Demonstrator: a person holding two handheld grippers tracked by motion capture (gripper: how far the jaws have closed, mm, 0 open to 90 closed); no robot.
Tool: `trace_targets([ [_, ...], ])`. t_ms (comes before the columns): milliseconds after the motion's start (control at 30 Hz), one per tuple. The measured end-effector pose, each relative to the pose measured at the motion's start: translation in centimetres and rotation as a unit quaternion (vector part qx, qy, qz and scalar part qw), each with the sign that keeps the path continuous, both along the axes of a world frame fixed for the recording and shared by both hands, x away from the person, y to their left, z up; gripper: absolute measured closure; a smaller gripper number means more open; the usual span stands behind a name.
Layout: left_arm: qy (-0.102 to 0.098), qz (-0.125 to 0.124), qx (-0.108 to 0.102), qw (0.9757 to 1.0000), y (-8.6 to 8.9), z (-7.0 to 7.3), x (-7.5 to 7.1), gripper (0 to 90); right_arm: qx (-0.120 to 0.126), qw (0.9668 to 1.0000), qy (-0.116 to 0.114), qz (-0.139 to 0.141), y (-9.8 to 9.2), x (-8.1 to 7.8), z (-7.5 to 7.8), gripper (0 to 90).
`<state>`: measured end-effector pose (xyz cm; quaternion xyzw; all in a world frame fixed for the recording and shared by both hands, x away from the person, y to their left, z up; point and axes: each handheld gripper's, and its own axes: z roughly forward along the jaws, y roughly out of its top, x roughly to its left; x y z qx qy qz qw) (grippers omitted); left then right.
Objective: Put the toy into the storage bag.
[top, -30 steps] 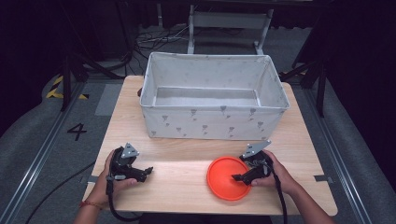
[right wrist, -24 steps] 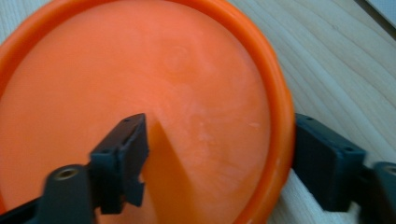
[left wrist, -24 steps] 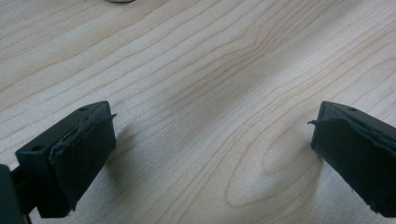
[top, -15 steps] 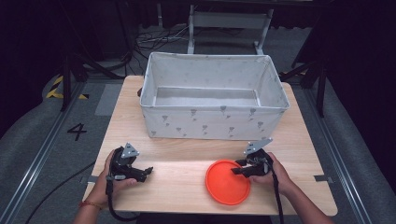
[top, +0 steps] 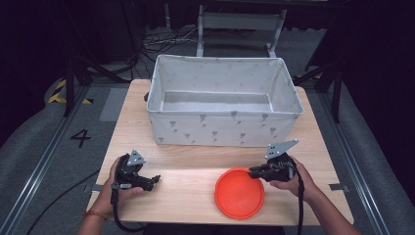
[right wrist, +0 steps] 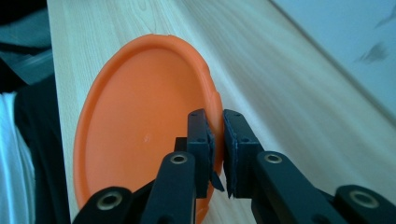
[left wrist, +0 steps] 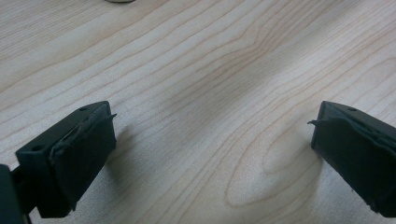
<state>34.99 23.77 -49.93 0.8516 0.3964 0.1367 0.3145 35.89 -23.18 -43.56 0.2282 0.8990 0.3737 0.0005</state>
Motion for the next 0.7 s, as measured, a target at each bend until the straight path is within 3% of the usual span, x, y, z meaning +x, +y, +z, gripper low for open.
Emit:
trace_targets([
  [67, 0.000, 0.000, 0.000, 1.0000, 0.0, 0.0, 0.0, 0.2, -0.021, 0.9994, -0.022, 0.013, 0.5, -0.6, 1.3, 82.4],
  [200, 0.000, 0.000, 0.000, 1.0000, 0.0, 0.0, 0.0, 0.2, -0.069, 0.9945, -0.070, 0.034, 1.3, -1.4, 3.6, 82.4],
  [233, 0.000, 0.000, 0.000, 1.0000, 0.0, 0.0, 0.0, 0.2, -0.069, 0.9945, -0.070, 0.034, 1.3, -1.4, 3.6, 82.4],
  [367, 0.000, 0.000, 0.000, 1.0000, 0.0, 0.0, 0.0, 0.2, -0.109, 0.9871, -0.108, 0.045, 1.9, -1.9, 6.0, 82.5],
  [467, 0.002, 0.000, -0.001, 1.0000, 0.0, 0.0, 0.0, 0.2, -0.124, 0.9833, -0.124, 0.049, 2.0, -2.0, 7.2, 82.6],
  [700, 0.000, 0.000, 0.000, 1.0000, 0.0, 0.0, 0.0, 0.2, -0.134, 0.9799, -0.142, 0.039, 1.2, -2.2, 9.3, 82.6],
])
